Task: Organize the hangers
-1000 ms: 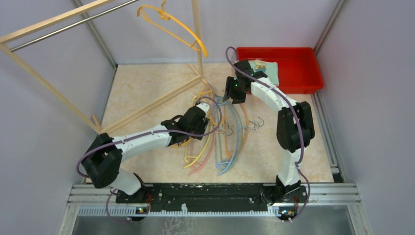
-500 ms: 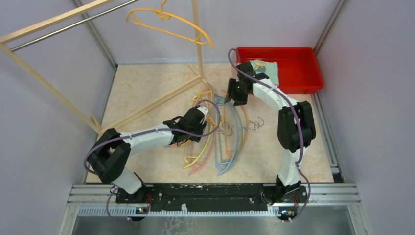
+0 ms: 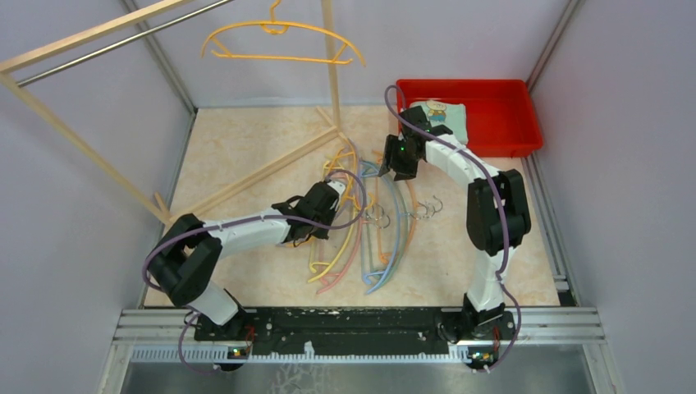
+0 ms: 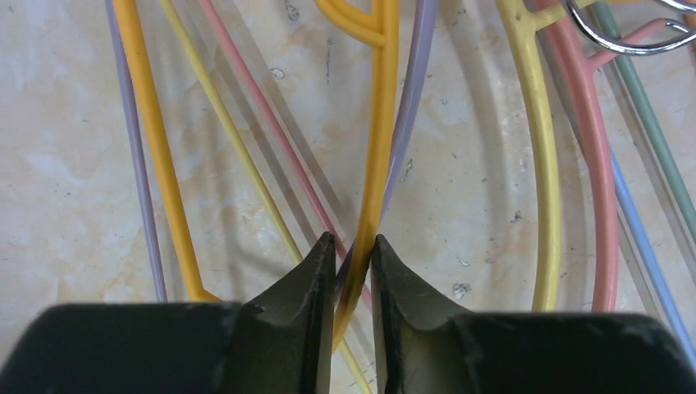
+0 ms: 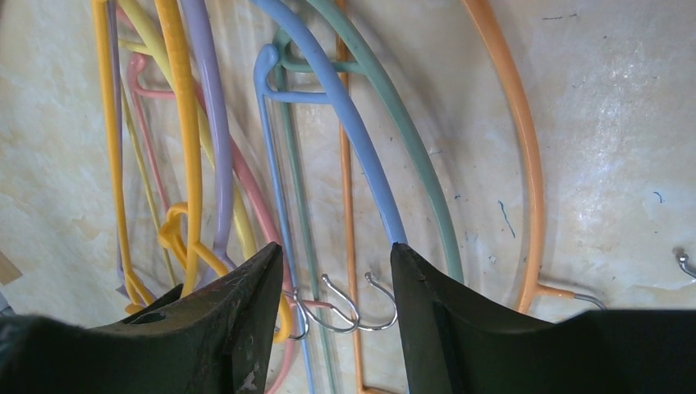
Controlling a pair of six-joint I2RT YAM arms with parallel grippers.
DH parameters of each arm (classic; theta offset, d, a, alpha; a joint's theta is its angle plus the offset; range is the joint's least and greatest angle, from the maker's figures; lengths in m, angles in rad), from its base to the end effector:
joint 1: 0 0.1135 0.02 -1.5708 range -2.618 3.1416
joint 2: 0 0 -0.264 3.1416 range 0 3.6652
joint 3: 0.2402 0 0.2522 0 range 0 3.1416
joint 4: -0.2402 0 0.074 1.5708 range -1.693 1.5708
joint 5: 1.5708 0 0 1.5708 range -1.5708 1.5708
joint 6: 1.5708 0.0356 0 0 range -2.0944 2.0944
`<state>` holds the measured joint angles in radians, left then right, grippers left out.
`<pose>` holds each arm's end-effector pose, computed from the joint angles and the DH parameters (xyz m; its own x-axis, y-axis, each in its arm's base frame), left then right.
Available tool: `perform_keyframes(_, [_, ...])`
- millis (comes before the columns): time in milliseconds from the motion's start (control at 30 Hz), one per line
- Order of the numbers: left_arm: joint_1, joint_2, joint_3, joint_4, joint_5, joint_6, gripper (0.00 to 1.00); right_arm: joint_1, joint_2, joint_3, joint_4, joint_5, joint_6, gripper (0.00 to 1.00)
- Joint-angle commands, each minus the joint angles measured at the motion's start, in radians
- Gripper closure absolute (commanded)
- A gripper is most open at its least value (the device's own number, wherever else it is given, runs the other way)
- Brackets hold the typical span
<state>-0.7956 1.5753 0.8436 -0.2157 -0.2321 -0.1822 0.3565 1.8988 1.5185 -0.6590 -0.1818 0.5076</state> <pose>0.2207 -0.2135 0.1703 -0.6677 0.4295 -0.6080 0.4883 0.8692 0.0779 0.3820 0.1491 0.2342 -0.9146 0.1696 -0.3672 0.0177 0.9238 0.3826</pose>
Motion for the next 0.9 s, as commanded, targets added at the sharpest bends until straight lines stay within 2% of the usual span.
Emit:
perform_keyframes(0, [0.002, -0.006, 0.013, -0.003, 0.017, -0.010, 0.83, -0.010, -0.064, 0.008, 0.024, 0.004, -0.015, 0.48])
perform_keyframes(100, [0.001, -0.037, 0.048, -0.037, 0.017, -0.010, 1.00, -0.010, -0.063, 0.006, 0.027, 0.009, -0.014, 0.48])
perform_keyframes(533, [0.001, -0.174, 0.161, -0.157, 0.084, -0.023, 1.00, -0.010, -0.054, -0.007, 0.037, 0.002, -0.010, 0.49])
perform_keyframes(867, [0.001, -0.226, 0.101, -0.041, 0.301, -0.104, 1.00, -0.010, -0.052, -0.013, 0.055, -0.049, -0.006, 0.49])
